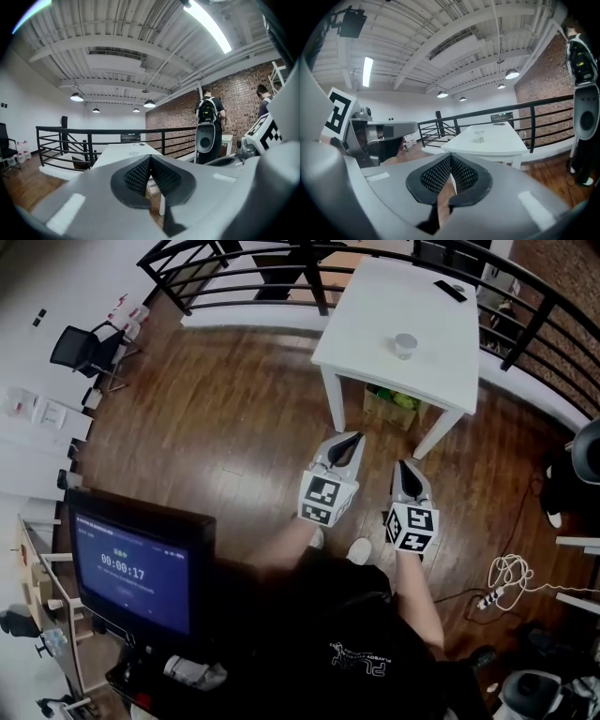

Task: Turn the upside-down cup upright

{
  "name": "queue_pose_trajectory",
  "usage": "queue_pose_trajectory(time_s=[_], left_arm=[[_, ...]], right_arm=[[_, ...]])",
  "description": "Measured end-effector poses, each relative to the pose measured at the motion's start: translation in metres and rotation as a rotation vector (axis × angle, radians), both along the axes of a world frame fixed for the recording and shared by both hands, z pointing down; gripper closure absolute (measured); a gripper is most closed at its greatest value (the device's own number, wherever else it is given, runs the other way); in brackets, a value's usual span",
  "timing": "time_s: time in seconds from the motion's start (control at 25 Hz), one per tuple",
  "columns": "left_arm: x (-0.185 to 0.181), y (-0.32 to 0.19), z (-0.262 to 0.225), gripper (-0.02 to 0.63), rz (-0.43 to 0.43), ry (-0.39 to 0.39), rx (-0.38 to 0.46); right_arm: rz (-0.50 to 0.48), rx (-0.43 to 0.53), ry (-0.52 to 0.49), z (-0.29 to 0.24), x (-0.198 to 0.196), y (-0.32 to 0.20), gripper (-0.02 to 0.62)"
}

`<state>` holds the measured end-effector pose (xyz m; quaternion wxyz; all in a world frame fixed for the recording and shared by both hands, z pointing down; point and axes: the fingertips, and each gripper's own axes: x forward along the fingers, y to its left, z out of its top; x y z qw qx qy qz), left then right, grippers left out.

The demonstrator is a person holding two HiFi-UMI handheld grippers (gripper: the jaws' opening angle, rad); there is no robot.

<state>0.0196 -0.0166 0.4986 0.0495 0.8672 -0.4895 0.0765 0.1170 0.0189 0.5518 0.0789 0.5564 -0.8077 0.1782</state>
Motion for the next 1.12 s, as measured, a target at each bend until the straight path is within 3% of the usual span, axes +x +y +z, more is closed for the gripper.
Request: queue_pose_trajectory(time_s=[0.4, 0.6, 0.76, 0.92, 1.12], left_arm=[[-0.043, 0.014, 0.021, 0.606, -0.014, 0.042, -0.017], [-0.081, 0.028, 0.01, 0.606, 0.021, 0.075, -0.03], [-0.098, 0.033, 0.004, 0.606, 0.041, 0.097, -0.02], [-0.109, 0.044, 0.016, 0.606, 0.066, 0.093, -0.042], [-0.108, 0.048, 0.015, 0.606, 0.065, 0.085, -0.028]], right_arm=[[0.032, 0.05, 0.022, 0.004, -0.041, 0.004, 0.581], [0.071, 0.111, 0.075, -0.024, -0.082, 0.017, 0.583], [0.107, 0.18, 0.112, -0.035, -0.091, 0.031, 0.582], [0.133, 0.191, 0.131, -0.034, -0.099, 0.047, 0.583], [0.066, 0.242, 0.268, -0.039, -0.115, 0.054, 0.583]])
